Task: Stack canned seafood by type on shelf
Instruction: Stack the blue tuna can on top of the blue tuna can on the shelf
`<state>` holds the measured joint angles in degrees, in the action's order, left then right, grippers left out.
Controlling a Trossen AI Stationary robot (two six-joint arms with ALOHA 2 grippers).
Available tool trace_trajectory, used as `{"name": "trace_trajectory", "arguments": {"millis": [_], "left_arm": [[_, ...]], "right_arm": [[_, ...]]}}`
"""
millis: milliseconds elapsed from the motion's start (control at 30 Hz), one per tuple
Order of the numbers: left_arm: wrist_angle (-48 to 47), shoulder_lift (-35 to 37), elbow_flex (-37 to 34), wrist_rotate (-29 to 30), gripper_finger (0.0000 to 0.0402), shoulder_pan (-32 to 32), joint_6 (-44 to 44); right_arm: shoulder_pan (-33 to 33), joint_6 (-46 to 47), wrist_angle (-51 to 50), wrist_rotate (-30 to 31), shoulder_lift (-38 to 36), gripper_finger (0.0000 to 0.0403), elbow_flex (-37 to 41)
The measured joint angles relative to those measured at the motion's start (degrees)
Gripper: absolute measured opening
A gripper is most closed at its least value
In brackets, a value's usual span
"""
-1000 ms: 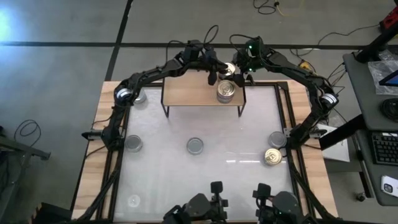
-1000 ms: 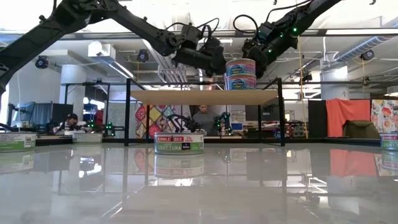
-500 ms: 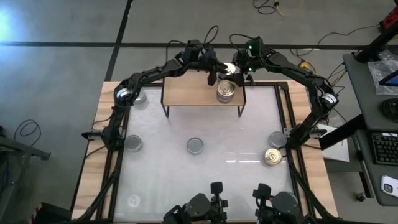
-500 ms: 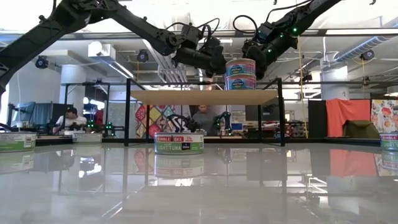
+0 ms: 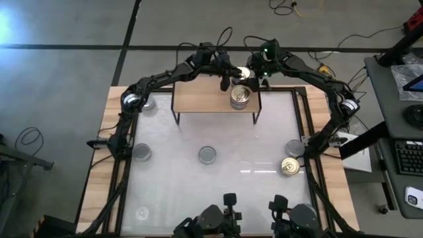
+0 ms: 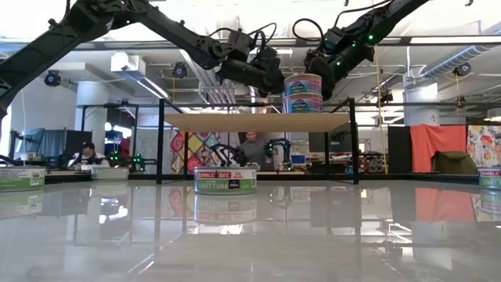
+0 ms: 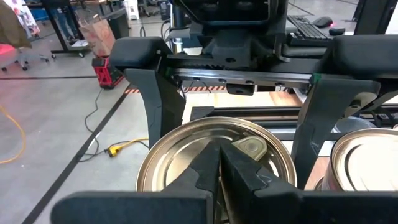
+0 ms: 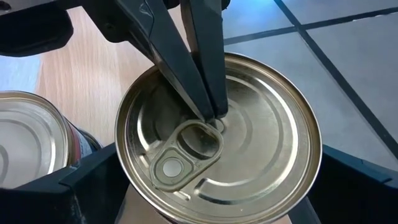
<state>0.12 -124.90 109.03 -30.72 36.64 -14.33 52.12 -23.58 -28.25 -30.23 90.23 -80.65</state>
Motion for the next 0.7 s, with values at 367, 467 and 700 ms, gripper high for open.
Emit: {"name": "trace_trajectory", "arguments": {"millis": [367,467,700], "left_arm": [[0.31,0.07,0.38,-1.16,0.0000,-0.15,-0.07],[0.27,0.07,0.46,-1.19,0.0000,-0.22,-0.15],[-1.06,0.07,0.45,-1.36,0.0000,-0.22,-1.05]], "right_arm": [[-0.11,1.30,1.13,0.41,0.01,0.0400,-0.58],[-0.11,1.29,1.48,0.35,0.01,0.0400,-0.60],[-0.15,1.03,1.05,0.34,0.01,0.0400,-0.59]]}}
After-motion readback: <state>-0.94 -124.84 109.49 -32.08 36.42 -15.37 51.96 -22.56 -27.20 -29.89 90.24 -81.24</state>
